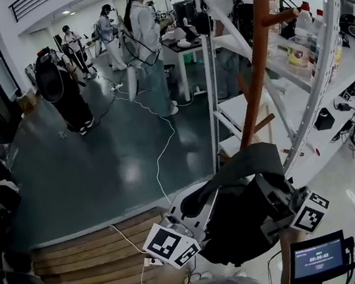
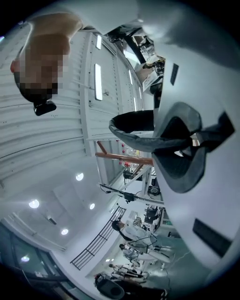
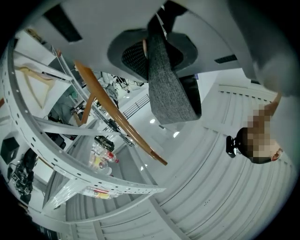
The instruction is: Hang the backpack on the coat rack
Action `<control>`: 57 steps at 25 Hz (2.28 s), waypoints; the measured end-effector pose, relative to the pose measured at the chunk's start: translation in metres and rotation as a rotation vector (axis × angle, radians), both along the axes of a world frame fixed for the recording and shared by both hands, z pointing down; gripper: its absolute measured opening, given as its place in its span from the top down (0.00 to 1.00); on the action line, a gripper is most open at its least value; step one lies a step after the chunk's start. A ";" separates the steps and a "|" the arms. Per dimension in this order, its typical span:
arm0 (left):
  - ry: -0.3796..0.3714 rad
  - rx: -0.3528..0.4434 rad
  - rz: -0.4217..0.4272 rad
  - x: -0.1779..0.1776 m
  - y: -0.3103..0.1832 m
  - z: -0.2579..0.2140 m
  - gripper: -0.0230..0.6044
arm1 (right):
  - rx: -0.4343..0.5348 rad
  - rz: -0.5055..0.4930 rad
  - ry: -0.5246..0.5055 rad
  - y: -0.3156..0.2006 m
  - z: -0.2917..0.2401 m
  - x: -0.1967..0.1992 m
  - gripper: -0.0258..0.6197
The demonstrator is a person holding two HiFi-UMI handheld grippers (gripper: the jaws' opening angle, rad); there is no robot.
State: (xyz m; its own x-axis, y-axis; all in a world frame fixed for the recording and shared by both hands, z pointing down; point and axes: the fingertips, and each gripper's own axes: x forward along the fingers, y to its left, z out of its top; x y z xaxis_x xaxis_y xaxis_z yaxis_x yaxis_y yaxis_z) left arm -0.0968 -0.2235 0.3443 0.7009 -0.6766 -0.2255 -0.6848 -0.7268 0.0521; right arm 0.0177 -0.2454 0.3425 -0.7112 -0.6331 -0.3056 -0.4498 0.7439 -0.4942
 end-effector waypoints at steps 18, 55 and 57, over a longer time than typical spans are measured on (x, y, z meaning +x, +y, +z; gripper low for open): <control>-0.076 0.306 -0.027 0.040 -0.026 -0.199 0.90 | 0.214 0.154 0.084 -0.016 -0.194 0.053 0.90; -0.121 -0.020 -0.077 0.098 -0.255 -0.229 0.90 | -0.121 0.314 0.290 -0.174 -0.227 0.098 0.90; -0.143 0.003 -0.083 0.101 -0.254 -0.224 0.90 | -0.108 0.309 0.309 -0.176 -0.224 0.094 0.90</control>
